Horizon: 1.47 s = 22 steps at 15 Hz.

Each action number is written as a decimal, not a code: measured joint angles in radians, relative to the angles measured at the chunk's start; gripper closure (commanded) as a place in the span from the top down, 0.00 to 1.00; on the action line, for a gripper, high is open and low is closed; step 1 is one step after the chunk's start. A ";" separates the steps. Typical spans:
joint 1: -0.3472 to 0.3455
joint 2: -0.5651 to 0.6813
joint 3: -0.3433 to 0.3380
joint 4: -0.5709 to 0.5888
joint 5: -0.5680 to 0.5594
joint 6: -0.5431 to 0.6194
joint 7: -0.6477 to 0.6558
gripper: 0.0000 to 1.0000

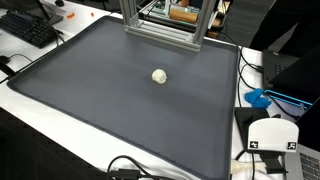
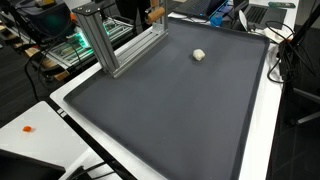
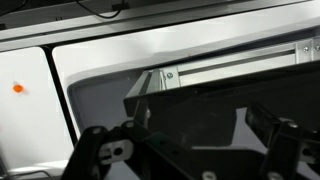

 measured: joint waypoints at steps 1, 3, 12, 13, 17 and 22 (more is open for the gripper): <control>0.009 -0.005 0.013 0.015 0.009 -0.006 0.003 1.00; 0.038 -0.013 0.037 0.037 0.044 -0.012 0.013 1.00; 0.188 -0.023 0.179 0.050 0.254 0.032 0.119 1.00; 0.200 -0.023 0.193 0.050 0.268 0.046 0.125 1.00; 0.248 -0.020 0.247 0.049 0.293 0.107 0.140 1.00; 0.293 0.002 0.304 0.040 0.294 0.214 0.157 1.00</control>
